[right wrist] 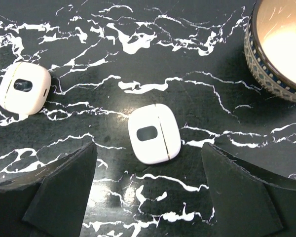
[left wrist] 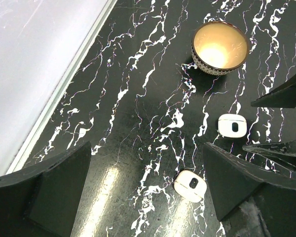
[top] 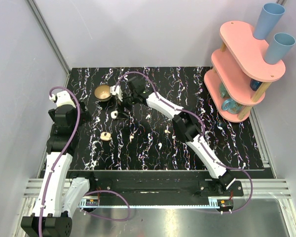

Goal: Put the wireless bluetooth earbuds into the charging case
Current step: Pick up the charging case from the center of the board.

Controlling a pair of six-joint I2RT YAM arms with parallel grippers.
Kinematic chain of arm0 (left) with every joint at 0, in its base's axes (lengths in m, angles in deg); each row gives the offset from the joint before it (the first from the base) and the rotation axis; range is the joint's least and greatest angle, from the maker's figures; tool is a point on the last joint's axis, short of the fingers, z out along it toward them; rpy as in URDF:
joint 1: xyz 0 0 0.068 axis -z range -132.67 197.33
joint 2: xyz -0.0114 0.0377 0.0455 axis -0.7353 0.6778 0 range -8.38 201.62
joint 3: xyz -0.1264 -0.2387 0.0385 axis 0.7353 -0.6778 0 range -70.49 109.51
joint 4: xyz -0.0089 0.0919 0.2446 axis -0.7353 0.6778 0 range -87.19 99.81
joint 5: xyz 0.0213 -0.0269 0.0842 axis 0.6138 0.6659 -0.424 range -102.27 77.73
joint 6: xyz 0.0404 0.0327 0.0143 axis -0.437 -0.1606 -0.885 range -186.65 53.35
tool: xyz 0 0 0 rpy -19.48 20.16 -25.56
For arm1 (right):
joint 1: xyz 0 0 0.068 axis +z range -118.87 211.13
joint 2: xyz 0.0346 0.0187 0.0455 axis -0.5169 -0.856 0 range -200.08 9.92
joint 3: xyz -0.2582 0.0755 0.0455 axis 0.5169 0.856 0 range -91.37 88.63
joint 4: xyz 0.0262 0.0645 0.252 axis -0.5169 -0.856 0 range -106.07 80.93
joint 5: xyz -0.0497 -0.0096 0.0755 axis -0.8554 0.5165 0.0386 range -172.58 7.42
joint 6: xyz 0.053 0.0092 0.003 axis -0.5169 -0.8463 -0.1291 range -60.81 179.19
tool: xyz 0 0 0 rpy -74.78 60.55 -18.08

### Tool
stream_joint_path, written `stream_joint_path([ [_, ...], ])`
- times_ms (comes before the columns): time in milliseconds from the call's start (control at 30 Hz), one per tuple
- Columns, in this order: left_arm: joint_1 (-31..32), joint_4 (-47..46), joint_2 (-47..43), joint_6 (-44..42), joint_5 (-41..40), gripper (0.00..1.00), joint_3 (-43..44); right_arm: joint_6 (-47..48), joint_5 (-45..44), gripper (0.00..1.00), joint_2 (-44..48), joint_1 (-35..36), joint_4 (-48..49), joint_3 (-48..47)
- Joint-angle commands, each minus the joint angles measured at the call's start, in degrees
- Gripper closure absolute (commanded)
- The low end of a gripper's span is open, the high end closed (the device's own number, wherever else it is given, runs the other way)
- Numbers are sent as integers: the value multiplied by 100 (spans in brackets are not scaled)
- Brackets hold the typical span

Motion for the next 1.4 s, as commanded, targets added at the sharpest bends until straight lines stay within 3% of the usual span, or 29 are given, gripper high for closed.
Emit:
stream_joint_path([
  [0,-25,-185,59,-105,-130,1,42,-17,-88,5,-242,149,-140,-570],
  [300,-16,-185,94,-114,-174,1,42,-333,-228,3,-321,149,-132,-738],
  [700,-25,-177,138,-122,-244,1,59,-859,-343,11,-366,184,-228,-835],
  [800,-25,-168,165,-122,-236,1,68,-1176,-360,10,-278,236,-124,-572],
  [1167,-25,-168,147,-122,-288,1,59,-1335,-686,8,-488,272,35,-914],
  [1367,-25,-150,174,-140,-324,1,77,-1932,-711,9,-594,281,158,-1089],
])
